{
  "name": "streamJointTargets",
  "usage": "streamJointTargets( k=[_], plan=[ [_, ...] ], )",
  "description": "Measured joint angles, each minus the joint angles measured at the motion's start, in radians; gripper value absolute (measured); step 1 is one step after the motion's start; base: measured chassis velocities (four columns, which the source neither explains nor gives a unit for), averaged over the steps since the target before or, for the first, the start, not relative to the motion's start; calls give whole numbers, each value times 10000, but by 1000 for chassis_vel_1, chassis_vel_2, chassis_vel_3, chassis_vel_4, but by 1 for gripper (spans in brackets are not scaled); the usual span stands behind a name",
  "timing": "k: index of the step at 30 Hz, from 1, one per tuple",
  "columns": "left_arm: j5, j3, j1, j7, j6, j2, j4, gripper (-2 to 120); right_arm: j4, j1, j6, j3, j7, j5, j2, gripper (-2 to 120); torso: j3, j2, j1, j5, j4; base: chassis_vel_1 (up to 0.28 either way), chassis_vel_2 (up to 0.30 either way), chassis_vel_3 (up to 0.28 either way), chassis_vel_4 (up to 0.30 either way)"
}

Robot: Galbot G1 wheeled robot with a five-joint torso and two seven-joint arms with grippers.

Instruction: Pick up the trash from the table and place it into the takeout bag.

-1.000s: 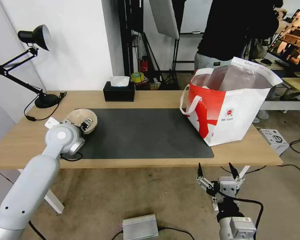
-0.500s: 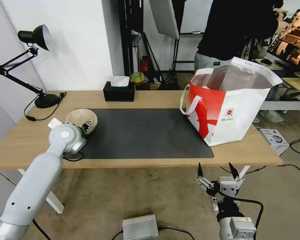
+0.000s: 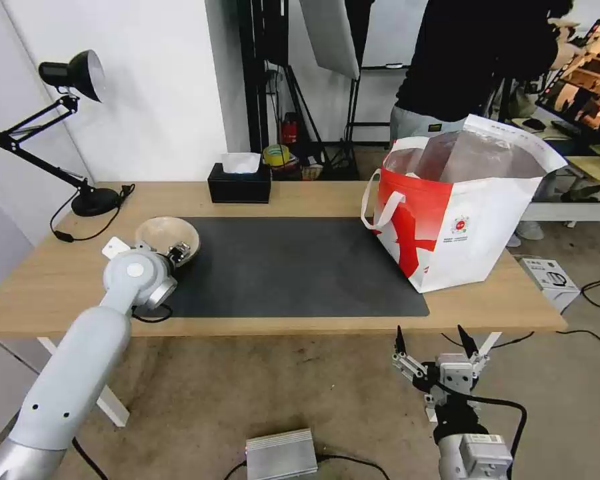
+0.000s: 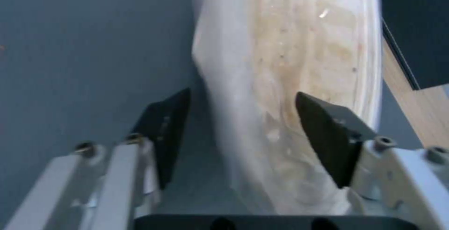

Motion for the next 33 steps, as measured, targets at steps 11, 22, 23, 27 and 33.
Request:
streamJointTargets(
  k=[11, 22, 23, 27, 33],
  plan=[
    [68, -122, 191, 57, -94, 142, -248, 17, 0, 0, 0, 0, 0, 0, 0, 100, 0, -1, 0, 5, -2, 0, 0, 0, 0],
    [28, -393, 882, -44, -208, 729, -1290, 0, 0, 0, 0, 0, 0, 0, 0, 100, 1, -1, 0, 3, 3, 0, 0, 0, 0],
    [-2, -445, 986, -35, -231, 827, -1467, 0, 0, 0, 0, 0, 0, 0, 0, 100, 1, -1, 0, 3, 2, 0, 0, 0, 0],
    [-271, -587, 1244, -22, -233, 1147, -2104, 0, 0, 0, 0, 0, 0, 0, 0, 100, 0, -1, 0, 4, 3, 0, 0, 0, 0],
    [-675, -670, 1169, 707, -306, 1813, -2824, 0, 0, 0, 0, 0, 0, 0, 0, 100, 0, -2, 0, 5, 3, 0, 0, 0, 0]
  ],
)
